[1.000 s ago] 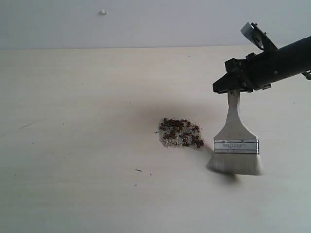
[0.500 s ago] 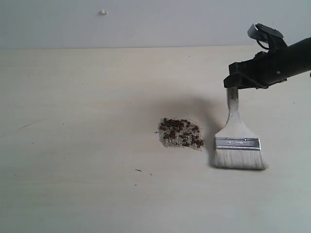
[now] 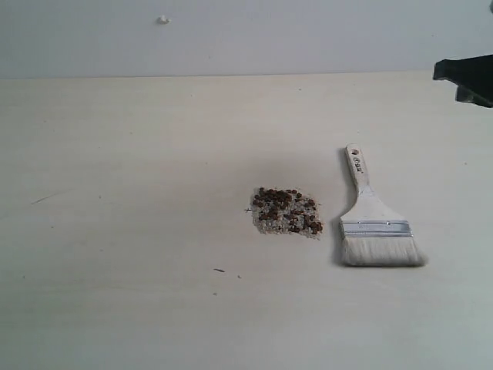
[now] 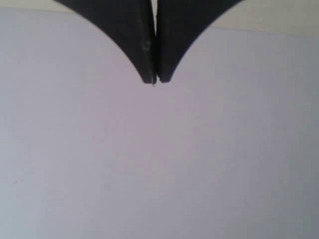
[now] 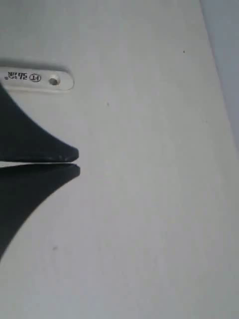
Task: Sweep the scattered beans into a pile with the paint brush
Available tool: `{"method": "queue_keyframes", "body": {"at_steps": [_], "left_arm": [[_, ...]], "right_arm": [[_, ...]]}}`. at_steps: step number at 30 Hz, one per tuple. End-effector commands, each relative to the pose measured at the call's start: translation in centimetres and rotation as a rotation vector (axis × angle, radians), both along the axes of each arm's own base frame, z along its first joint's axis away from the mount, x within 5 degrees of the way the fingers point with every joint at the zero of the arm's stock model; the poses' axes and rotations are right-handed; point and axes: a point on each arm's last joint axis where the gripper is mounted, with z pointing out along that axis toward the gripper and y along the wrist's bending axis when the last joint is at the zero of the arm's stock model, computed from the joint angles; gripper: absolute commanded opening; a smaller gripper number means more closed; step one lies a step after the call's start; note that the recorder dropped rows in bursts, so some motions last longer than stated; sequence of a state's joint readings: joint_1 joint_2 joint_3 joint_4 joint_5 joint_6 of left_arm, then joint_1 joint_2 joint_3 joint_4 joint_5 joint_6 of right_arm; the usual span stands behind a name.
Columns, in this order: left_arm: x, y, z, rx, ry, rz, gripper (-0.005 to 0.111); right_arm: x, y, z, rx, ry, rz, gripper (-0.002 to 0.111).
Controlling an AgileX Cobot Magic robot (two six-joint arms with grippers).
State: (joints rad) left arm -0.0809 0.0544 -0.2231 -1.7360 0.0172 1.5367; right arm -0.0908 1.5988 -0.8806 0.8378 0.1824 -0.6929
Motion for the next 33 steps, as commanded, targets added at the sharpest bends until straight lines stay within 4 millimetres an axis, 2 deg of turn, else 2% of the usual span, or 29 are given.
{"method": "queue_keyframes", "body": {"at_steps": [1, 2, 3, 4, 7, 9, 10, 15, 20, 33], "left_arm": [[0.0, 0.0, -0.1, -0.004, 0.003, -0.003, 0.000], [0.0, 0.0, -0.1, -0.004, 0.003, -0.003, 0.000], [0.0, 0.0, -0.1, -0.004, 0.003, -0.003, 0.000], [0.0, 0.0, -0.1, -0.004, 0.003, -0.003, 0.000], [0.0, 0.0, -0.1, -0.004, 0.003, -0.003, 0.000], [0.0, 0.0, -0.1, -0.004, 0.003, -0.003, 0.000], [0.0, 0.0, -0.1, -0.004, 0.003, -0.003, 0.000], [0.0, 0.0, -0.1, -0.004, 0.003, -0.003, 0.000], [0.0, 0.0, -0.1, -0.004, 0.003, -0.003, 0.000], [0.0, 0.0, -0.1, -0.004, 0.003, -0.003, 0.000]], "right_arm": [[-6.8, 0.9, 1.9, -0.105, -0.161, -0.056, 0.000], [-8.4, 1.3, 1.5, -0.114, -0.169, -0.051, 0.000], [-11.9, 2.0, 1.4, -0.128, -0.223, -0.031, 0.000], [-13.4, 2.3, 1.6, -0.126, -0.264, -0.018, 0.000], [-19.8, 2.9, 1.0, -0.067, -0.417, 0.027, 0.000], [-22.7, 3.3, 0.4, -0.003, -0.490, 0.090, 0.000], [-23.5, 3.4, 0.3, 0.013, -0.516, 0.111, 0.000], [-26.0, 3.6, -0.1, 0.051, -0.639, 0.171, 0.000], [-27.3, 4.4, -1.5, 0.136, -0.605, 0.256, 0.000], [-27.7, 4.9, -1.9, 0.182, -0.566, 0.296, 0.000]]}}
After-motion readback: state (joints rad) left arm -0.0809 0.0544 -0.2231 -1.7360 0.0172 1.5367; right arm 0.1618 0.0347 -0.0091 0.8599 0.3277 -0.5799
